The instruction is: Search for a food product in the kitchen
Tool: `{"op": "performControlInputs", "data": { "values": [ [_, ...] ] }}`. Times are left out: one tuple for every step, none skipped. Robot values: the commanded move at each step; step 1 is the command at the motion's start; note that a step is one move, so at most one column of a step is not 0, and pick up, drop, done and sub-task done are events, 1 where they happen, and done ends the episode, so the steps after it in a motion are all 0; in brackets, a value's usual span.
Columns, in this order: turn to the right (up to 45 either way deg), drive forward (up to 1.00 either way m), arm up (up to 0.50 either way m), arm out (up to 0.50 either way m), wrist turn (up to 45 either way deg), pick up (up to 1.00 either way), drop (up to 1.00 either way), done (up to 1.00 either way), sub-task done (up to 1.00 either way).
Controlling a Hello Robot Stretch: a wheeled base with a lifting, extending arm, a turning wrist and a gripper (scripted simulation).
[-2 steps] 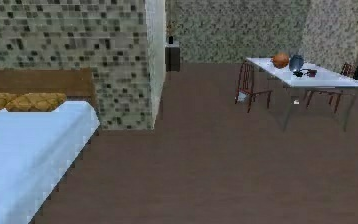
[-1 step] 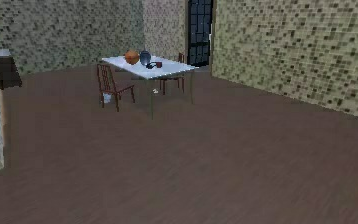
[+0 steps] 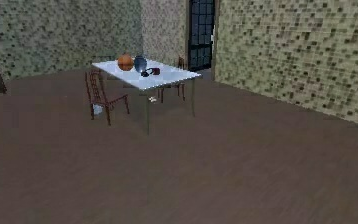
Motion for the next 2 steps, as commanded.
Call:
{"op": "performControlInputs", "data": {
  "values": [
    [18.0, 0.00, 0.00, 0.00, 0.0, 0.00, 0.00, 0.00, 0.00],
    [0.0, 1.00, 0.00, 0.00, 0.0, 0.00, 0.00, 0.00, 0.00]
  ]
}}
